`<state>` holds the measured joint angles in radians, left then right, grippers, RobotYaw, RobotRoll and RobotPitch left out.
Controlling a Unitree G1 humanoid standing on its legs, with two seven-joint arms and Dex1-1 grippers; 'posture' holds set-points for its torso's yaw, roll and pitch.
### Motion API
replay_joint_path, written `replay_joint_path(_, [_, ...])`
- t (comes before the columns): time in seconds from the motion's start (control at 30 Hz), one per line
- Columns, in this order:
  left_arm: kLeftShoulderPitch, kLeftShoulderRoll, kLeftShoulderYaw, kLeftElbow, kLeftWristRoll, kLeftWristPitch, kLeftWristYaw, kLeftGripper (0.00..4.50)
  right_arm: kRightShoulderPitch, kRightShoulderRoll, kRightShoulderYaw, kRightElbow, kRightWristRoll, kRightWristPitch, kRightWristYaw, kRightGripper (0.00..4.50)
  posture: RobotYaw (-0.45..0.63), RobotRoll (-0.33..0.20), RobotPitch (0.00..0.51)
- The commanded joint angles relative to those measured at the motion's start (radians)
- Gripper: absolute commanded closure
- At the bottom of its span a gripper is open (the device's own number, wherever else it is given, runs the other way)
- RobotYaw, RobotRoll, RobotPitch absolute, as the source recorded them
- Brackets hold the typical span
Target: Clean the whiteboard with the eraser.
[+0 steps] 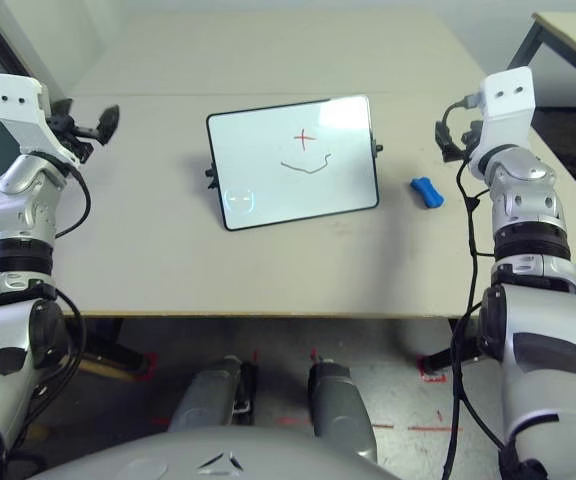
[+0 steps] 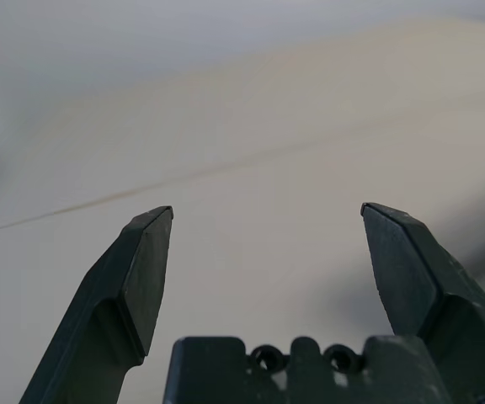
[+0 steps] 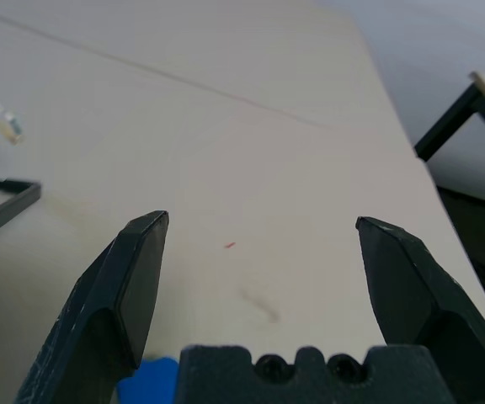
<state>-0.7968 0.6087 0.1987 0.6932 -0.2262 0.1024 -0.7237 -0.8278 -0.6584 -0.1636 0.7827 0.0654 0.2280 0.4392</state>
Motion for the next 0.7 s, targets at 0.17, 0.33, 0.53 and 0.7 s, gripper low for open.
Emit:
replay_joint_path(0.17, [-0.033,0.084,-0.120,-0.105,-0.057,0.199,-0.396,0.00,0.020,-0.030,0.048,-0.027,-0.016,0.127,0.106,0.02,0.15,0.000,0.063])
replay_joint_path(0.33, [-0.054,0.079,-0.195,-0.110,-0.043,0.247,-0.526,0.00,0.023,-0.055,0.090,0.048,-0.042,0.103,0.195,0.02,0.13,0.000,0.053])
replay_joint_path(0.53, [-0.068,0.072,-0.235,-0.091,-0.029,0.248,-0.594,0.00,-0.016,-0.066,0.137,0.164,-0.077,0.092,0.293,0.02,0.13,0.000,0.051])
replay_joint_path(0.7, [-0.056,0.071,-0.237,-0.110,-0.039,0.259,-0.621,0.00,-0.062,-0.057,0.167,0.271,-0.115,0.074,0.306,0.02,0.14,0.000,0.047])
